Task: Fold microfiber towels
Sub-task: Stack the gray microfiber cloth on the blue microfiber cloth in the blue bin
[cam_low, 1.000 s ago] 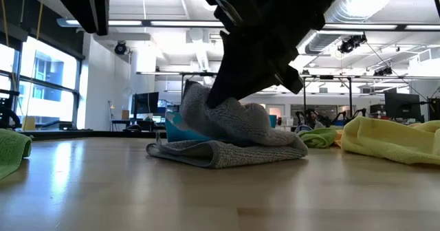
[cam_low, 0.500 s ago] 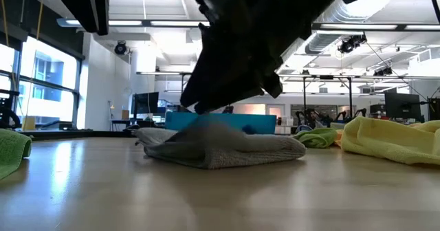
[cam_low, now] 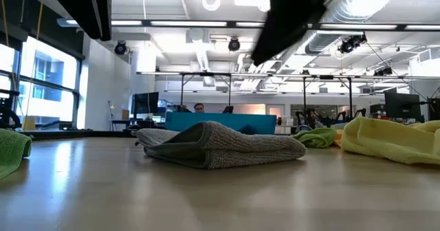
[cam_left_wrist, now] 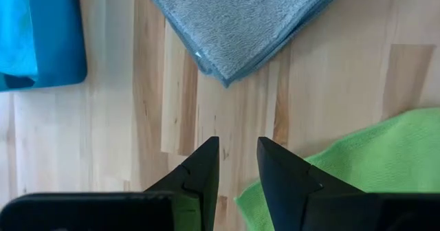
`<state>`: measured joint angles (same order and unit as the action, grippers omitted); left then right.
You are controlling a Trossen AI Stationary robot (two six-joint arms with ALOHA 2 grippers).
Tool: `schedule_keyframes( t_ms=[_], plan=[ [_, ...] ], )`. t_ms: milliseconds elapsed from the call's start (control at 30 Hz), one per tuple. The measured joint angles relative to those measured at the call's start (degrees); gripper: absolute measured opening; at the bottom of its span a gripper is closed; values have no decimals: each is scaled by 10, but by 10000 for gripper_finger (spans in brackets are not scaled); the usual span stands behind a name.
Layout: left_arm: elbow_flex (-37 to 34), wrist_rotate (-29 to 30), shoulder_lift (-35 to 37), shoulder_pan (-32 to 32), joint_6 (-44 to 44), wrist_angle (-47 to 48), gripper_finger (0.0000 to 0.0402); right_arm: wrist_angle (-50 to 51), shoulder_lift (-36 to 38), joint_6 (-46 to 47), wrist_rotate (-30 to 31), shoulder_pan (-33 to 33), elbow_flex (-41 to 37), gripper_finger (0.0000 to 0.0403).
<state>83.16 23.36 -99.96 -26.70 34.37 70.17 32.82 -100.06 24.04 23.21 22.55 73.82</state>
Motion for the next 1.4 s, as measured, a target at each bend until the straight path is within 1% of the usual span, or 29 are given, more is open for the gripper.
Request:
schedule_keyframes(
  t_ms=[200, 300, 400, 500, 567, 700, 767, 900, 1033, 1133, 1233, 1367, 1400],
  plan=[
    [-7, 17, -1, 6, 0, -36, 90, 168, 21, 16, 31, -4, -2, 169],
    [-7, 23, -1, 10, -9, -47, 90, 217, 37, 37, 34, -15, -27, 167],
    [-7, 26, -2, 13, -9, -58, 90, 222, 75, 69, 35, -24, -84, 167],
    [-7, 26, -2, 16, -11, -67, 90, 206, 133, 117, 35, -26, -157, 167],
    [-7, 27, -2, 17, -14, -77, 90, 176, 182, 146, 37, -20, -210, 167],
    [-7, 28, -9, 23, -52, -119, 90, 57, 289, 174, 49, -2, -316, 167],
    [-7, 23, -18, 24, -93, -144, 90, -14, 339, 168, 65, 7, -367, 167],
    [-7, 4, -42, 24, -189, -192, 91, -130, 431, 136, 76, 22, -464, 167],
    [-7, -1, -61, 25, -243, -229, 97, -235, 509, 113, 81, 27, -547, 167],
    [-8, -3, -68, 31, -250, -236, 103, -320, 554, 76, 82, 27, -593, 167],
    [-7, -2, -67, 40, -237, -241, 107, -387, 591, 26, 83, 27, -628, 167],
    [-7, -3, -67, 50, -212, -245, 108, -443, 627, -36, 85, 26, -658, 167],
    [-7, -4, -67, 52, -210, -246, 108, -444, 633, -48, 95, 26, -662, 167]
  ],
)
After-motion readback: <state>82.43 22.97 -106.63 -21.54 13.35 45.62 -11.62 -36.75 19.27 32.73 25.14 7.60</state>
